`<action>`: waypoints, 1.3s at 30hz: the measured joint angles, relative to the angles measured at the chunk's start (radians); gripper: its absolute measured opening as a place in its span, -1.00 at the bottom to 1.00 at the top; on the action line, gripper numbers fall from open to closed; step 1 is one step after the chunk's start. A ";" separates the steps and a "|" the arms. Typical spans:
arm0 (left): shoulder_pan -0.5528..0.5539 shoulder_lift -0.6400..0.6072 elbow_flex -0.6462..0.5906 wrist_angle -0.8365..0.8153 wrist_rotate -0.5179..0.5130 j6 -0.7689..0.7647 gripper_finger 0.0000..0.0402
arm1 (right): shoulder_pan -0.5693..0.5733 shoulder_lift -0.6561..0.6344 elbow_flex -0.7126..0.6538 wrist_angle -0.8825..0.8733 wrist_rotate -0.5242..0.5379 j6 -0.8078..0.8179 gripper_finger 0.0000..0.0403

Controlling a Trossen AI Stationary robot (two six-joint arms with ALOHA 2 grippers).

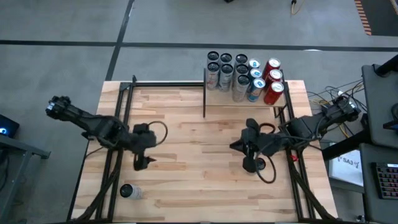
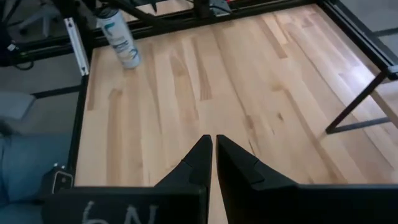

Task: Place canned beverage on shelf
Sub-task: Put the white blue soda can on the shelf aligned with the other white blue soda cans

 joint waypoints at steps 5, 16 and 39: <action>-0.113 -0.001 0.010 -0.125 0.049 -0.099 0.68 | 0.006 0.004 0.000 0.005 0.005 -0.007 -0.94; -0.341 -0.001 -0.042 -0.161 0.099 -0.454 0.68 | 0.006 0.022 0.000 0.010 0.006 -0.014 -0.94; -0.417 0.061 -0.014 -0.192 0.256 -0.680 0.99 | 0.006 0.092 0.000 0.068 0.006 -0.025 -0.94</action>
